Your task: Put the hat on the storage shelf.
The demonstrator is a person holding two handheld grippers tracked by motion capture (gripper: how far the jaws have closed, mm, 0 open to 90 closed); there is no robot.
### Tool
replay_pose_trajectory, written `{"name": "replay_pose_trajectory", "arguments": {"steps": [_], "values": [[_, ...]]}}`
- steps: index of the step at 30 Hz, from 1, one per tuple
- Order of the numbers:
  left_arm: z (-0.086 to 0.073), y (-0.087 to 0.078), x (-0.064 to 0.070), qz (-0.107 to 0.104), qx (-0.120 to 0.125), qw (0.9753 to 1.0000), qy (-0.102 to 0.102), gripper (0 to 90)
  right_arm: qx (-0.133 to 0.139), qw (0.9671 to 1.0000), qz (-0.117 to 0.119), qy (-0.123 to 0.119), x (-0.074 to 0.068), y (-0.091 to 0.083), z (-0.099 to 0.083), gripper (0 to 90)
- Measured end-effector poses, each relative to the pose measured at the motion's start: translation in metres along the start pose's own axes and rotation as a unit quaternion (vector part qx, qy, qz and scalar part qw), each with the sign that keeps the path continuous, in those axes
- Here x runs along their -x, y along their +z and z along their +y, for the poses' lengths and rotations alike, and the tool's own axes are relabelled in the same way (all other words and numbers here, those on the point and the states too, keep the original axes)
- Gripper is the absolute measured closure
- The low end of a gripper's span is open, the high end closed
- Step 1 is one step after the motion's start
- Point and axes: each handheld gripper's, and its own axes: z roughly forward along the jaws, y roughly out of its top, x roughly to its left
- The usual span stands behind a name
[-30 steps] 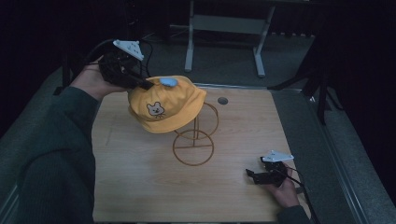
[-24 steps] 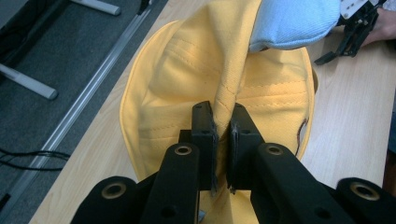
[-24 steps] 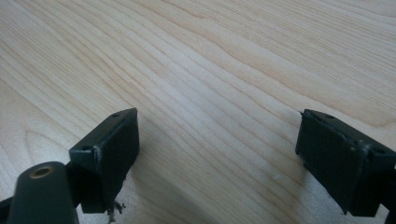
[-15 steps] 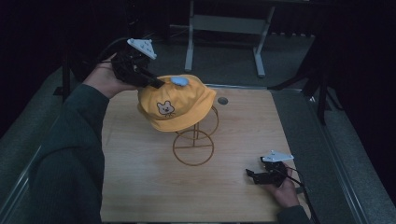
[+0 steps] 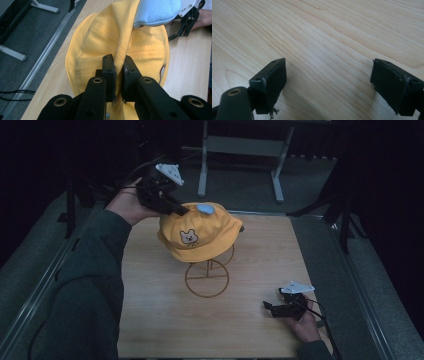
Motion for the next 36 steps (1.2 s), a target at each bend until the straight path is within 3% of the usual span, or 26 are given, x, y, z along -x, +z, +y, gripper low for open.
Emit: {"name": "replay_pose_trajectory", "arguments": {"steps": [12, 17, 30, 32, 36], "values": [[0.009, 0.033, 0.008, -0.004, -0.013, 0.9999, 0.009, 80.6, 0.001, 1.0, -0.001, 0.0, 0.0, 0.0, 0.0, 13.4], [0.014, 0.046, 0.012, -0.008, -0.004, 0.9999, 0.011, 77.3, 0.002, 1.0, 0.0, 0.0, 0.0, 0.0, 0.0, 13.4], [0.016, 0.071, 0.022, -0.017, -0.012, 0.9996, 0.019, 73.0, 0.001, 1.0, 0.0, 0.002, 0.0, 0.0, 0.0, 13.4], [0.014, 0.071, 0.02, -0.016, -0.01, 0.9998, 0.009, 69.8, 0.001, 1.0, 0.0, 0.002, 0.0, 0.0, 0.0, 13.4], [0.009, 0.067, 0.017, -0.019, -0.007, 0.9998, -0.009, 54.3, 0.001, 1.0, 0.0, 0.002, 0.0, 0.0, 0.0, 13.4]]}}
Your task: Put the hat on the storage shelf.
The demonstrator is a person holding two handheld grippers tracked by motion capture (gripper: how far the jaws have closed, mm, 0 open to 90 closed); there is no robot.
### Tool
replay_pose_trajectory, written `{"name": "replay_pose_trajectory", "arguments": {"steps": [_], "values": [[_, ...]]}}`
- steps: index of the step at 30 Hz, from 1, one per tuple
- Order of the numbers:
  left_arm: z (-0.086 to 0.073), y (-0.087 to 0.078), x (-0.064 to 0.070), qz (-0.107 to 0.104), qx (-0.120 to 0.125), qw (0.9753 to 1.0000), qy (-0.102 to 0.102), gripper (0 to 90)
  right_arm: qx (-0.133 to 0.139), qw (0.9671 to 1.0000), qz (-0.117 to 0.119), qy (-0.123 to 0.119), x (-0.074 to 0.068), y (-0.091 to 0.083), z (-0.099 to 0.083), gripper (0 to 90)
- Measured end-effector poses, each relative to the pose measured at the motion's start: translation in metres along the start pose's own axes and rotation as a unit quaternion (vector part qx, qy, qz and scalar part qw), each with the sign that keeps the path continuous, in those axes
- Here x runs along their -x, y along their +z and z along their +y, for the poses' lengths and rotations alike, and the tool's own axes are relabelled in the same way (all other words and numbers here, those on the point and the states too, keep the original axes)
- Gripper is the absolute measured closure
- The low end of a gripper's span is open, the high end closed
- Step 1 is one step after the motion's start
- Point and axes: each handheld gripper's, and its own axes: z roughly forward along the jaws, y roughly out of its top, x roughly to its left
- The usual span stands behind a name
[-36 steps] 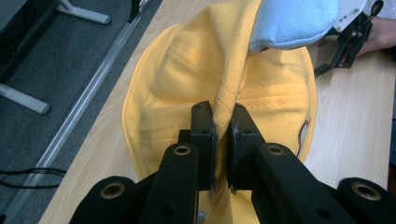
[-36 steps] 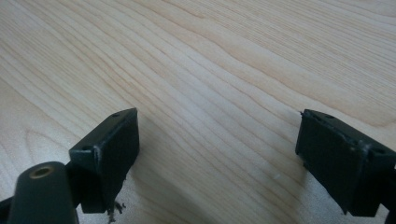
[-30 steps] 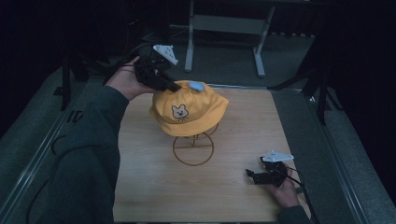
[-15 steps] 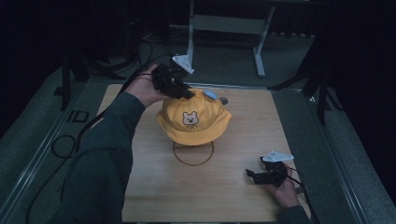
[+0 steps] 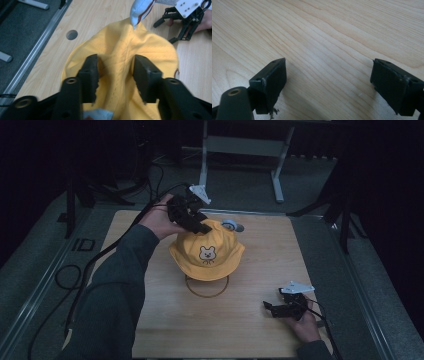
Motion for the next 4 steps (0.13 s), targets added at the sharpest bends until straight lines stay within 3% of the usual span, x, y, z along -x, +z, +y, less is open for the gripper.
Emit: {"name": "replay_pose_trajectory", "arguments": {"steps": [2, 4], "values": [[-0.0016, -0.0017, -0.0003, 0.005, 0.004, 1.0, -0.001, 49.2, 0.0, 1.0, 0.0, 0.0, 0.0, 0.0, 0.0, 13.4], [-0.0062, -0.0101, -0.0023, 0.024, 0.019, 0.9995, -0.012, 44.3, 0.0, 1.0, 0.0, 0.0, 0.0, 0.0, 0.0, 13.3]]}}
